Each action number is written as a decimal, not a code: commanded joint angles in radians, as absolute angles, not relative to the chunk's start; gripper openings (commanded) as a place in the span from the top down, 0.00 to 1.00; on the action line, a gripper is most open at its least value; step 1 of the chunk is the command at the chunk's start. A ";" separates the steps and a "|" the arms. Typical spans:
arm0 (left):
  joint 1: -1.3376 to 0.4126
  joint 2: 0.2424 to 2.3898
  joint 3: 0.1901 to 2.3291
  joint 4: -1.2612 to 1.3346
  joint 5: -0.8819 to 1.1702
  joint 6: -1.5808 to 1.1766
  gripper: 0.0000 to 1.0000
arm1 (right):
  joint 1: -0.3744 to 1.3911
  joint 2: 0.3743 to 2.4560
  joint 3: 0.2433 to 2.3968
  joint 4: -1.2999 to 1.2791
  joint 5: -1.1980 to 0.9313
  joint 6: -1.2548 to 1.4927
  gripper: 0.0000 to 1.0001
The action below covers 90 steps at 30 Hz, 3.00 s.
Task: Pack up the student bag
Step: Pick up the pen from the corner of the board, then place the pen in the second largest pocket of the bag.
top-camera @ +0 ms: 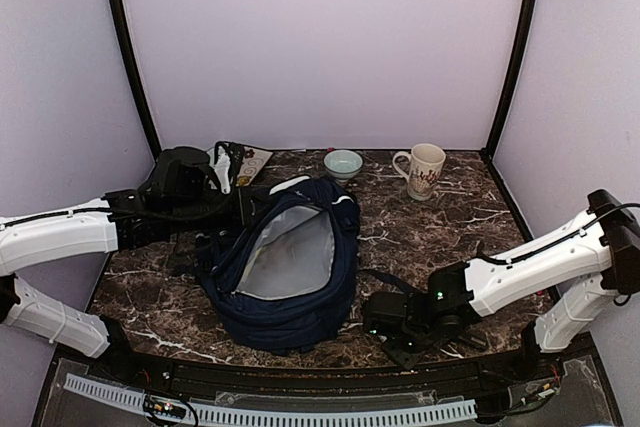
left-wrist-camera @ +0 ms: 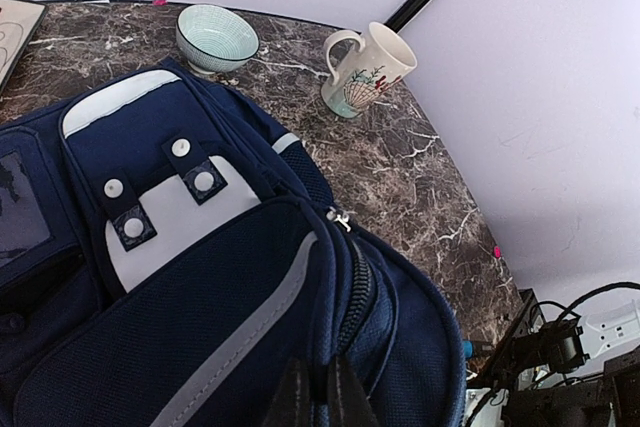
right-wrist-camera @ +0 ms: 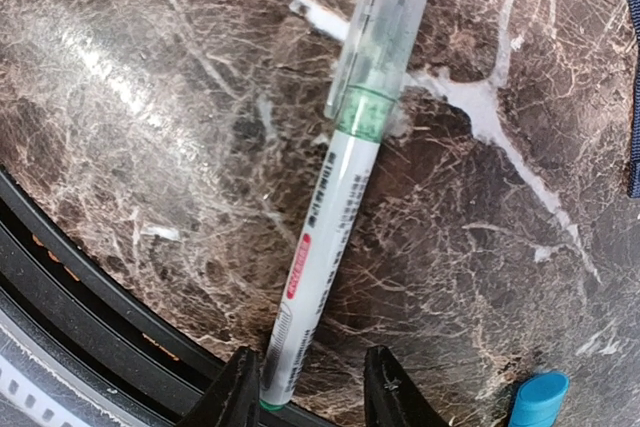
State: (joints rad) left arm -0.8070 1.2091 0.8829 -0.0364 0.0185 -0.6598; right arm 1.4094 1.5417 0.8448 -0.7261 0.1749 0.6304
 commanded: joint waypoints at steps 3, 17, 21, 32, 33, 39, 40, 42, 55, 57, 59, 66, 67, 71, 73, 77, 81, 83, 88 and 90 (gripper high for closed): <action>-0.795 1.190 0.866 -0.054 0.001 -0.675 1.00 | 1.419 1.539 0.826 -0.695 0.173 0.646 0.66; -0.796 1.172 0.861 -0.064 -0.005 -0.678 1.00 | 1.419 1.580 0.822 -0.694 0.176 0.648 0.87; -0.795 1.168 0.862 -0.066 -0.006 -0.678 1.00 | 1.419 1.582 0.817 -0.690 0.182 0.643 0.95; -0.795 1.171 0.870 -0.063 -0.001 -0.682 1.00 | 1.418 1.566 0.871 -0.767 0.256 0.669 1.00; -0.795 1.173 0.873 -0.062 -0.003 -0.685 1.00 | 1.416 1.553 0.874 -0.772 0.273 0.664 1.00; -0.795 1.180 0.893 -0.059 -0.003 -0.690 1.00 | 1.357 1.444 0.914 -0.831 0.315 0.639 1.00; -0.796 1.184 0.897 -0.060 -0.003 -0.690 1.00 | 1.342 1.426 0.925 -0.841 0.319 0.633 1.00; -0.795 1.189 0.905 -0.057 -0.003 -0.699 1.00 | 1.302 1.393 0.960 -0.868 0.315 0.611 1.00; -0.795 1.245 0.992 0.074 0.030 -0.777 1.00 | 1.173 1.395 1.361 -0.888 0.012 0.541 1.00; -0.796 1.258 0.993 0.115 0.039 -0.806 1.00 | 1.147 1.393 1.378 -0.826 -0.139 0.561 1.00; -0.795 1.272 0.994 0.156 0.044 -0.837 1.00 | 1.119 1.382 1.387 -0.762 -0.233 0.598 1.00; -0.795 1.357 1.062 0.242 0.080 -0.890 1.00 | 1.009 1.405 1.401 -0.788 -0.392 0.677 1.00; -0.796 1.368 1.070 0.254 0.087 -0.891 1.00 | 0.996 1.416 1.396 -0.797 -0.419 0.688 1.00; -0.795 1.405 1.099 0.287 0.113 -0.883 1.00 | 0.966 1.457 1.382 -0.791 -0.496 0.714 1.00; -0.795 1.421 1.125 0.270 0.120 -0.865 1.00 | 0.954 1.479 1.394 -0.787 -0.503 0.707 1.00; -0.795 1.433 1.146 0.264 0.134 -0.841 1.00 | 0.912 1.554 1.447 -0.827 -0.486 0.684 1.00; -0.795 1.433 1.144 0.270 0.143 -0.828 1.00 | 0.878 1.657 1.511 -0.855 -0.493 0.634 1.00; -0.795 1.433 1.147 0.271 0.151 -0.824 1.00 | 0.866 1.711 1.572 -0.881 -0.486 0.590 1.00; -0.795 1.422 1.146 0.263 0.146 -0.818 1.00 | 0.838 1.826 1.706 -0.920 -0.445 0.548 1.00; -0.794 1.411 1.142 0.258 0.133 -0.814 1.00 | 0.830 1.861 1.738 -0.920 -0.432 0.550 1.00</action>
